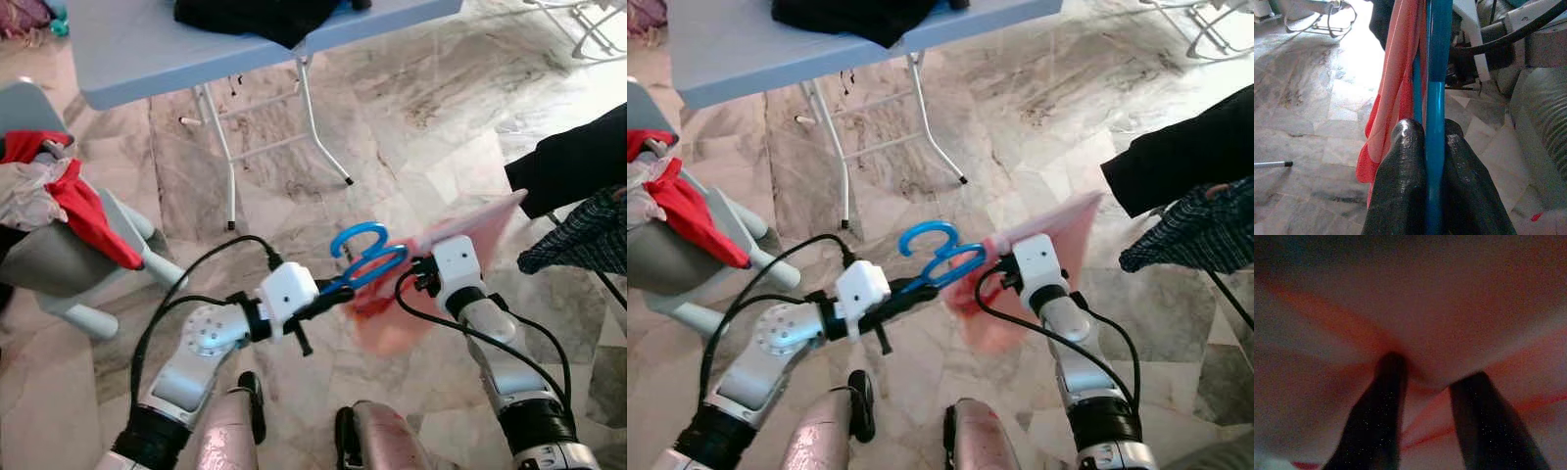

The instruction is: Hang hanger

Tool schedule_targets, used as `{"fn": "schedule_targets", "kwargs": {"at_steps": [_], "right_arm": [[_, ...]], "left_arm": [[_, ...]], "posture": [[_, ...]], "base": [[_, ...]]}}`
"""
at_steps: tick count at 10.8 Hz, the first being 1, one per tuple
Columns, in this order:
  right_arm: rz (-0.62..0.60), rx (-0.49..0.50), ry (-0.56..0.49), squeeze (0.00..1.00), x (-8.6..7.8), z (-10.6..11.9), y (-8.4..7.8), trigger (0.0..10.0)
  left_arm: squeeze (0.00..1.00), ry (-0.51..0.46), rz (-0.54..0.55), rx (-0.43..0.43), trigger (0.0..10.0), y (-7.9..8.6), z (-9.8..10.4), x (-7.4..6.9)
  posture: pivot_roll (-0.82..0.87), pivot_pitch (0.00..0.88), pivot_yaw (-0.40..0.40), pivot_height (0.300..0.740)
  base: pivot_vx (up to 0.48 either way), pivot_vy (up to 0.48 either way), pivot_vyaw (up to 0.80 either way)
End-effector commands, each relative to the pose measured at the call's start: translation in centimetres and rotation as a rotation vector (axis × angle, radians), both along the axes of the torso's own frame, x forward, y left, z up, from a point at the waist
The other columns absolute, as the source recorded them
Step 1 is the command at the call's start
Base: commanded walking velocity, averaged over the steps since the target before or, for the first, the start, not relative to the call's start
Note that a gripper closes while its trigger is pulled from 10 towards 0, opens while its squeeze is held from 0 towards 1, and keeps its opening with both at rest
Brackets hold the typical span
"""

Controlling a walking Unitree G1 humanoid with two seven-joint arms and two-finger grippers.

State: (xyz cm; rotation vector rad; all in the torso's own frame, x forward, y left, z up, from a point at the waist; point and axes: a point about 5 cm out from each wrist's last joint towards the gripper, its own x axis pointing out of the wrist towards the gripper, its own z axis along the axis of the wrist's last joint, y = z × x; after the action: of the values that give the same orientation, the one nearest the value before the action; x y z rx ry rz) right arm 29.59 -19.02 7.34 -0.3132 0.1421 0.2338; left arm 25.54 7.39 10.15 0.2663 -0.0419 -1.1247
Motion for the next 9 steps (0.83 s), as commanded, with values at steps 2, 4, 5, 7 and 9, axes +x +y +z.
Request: {"fn": "schedule_targets", "kwargs": {"at_steps": [2,4,5,7,9], "right_arm": [[-0.003,0.011,0.008,0.00,-0.2,-0.3,-0.2,0.0],[-0.007,0.011,0.003,0.00,-0.2,-0.2,-0.4,0.0],[-0.070,0.027,-0.061,0.00,0.0,0.9,-1.1,0.0],[-0.179,0.063,-0.133,0.00,-0.3,2.3,-2.3,0.0],[-0.323,0.099,-0.216,0.00,-0.8,3.6,-4.1,0.0]], "left_arm": [[0.00,-0.016,0.001,-0.010,0.0,0.0,0.4,-0.1],[0.00,-0.017,0.005,-0.008,0.0,0.0,0.3,0.0],[0.00,-0.067,0.059,0.057,0.0,0.6,0.0,0.8],[0.00,-0.081,0.137,0.090,0.0,1.8,-0.3,1.7],[0.00,-0.079,0.151,0.094,0.0,2.3,-0.4,1.8]], "posture": [[-0.10,0.263,-0.004,0.740],[-0.10,0.261,-0.005,0.740],[-0.10,0.254,-0.007,0.740],[-0.10,0.252,-0.009,0.740],[-0.10,0.252,-0.011,0.740]], "base": [[0.000,0.000,0.00],[0.000,0.000,0.00],[0.000,0.000,0.00],[0.000,0.000,0.00],[0.000,0.000,0.00]]}}
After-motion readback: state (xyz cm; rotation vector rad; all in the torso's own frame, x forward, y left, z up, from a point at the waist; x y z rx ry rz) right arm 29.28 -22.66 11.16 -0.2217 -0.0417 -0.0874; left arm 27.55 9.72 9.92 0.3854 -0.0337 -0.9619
